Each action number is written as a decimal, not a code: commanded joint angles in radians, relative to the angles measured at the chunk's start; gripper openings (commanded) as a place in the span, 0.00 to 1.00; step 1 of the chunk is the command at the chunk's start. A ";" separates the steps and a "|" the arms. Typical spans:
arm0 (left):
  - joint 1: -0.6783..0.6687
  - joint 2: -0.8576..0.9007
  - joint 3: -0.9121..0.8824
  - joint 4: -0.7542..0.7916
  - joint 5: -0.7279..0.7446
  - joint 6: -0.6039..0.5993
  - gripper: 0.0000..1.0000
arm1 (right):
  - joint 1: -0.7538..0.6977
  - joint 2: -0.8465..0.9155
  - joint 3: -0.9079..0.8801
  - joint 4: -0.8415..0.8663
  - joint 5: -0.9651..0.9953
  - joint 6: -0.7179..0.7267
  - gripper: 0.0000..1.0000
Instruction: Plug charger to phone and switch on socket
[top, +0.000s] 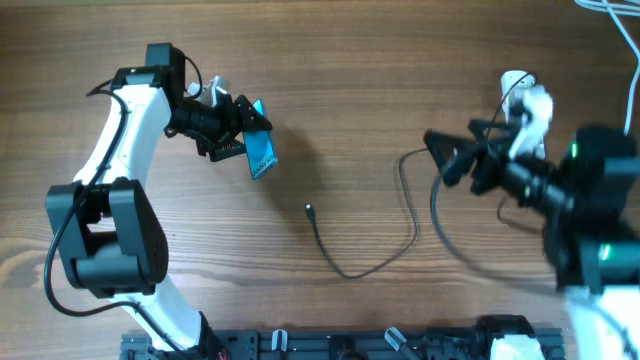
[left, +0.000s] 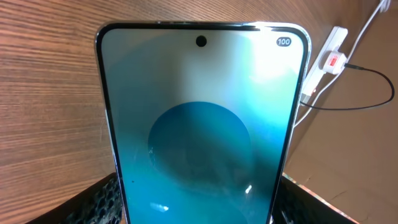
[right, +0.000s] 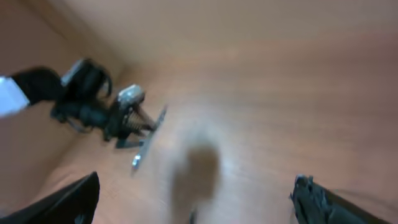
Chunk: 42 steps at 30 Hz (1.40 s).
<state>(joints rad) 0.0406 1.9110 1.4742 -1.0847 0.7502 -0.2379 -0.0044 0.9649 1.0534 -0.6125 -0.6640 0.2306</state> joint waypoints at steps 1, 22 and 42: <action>0.000 -0.019 0.017 -0.001 0.035 0.021 0.75 | 0.003 0.174 0.150 -0.035 -0.192 0.034 1.00; -0.212 -0.019 0.017 0.000 0.034 0.008 0.76 | 0.439 0.624 0.149 0.034 -0.005 0.235 0.88; -0.280 -0.019 0.017 0.076 0.034 -0.006 0.77 | 0.591 0.733 0.149 0.099 0.151 0.453 0.12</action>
<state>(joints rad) -0.2356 1.9110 1.4742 -1.0122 0.7502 -0.2428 0.5800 1.6836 1.1900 -0.5159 -0.5343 0.6750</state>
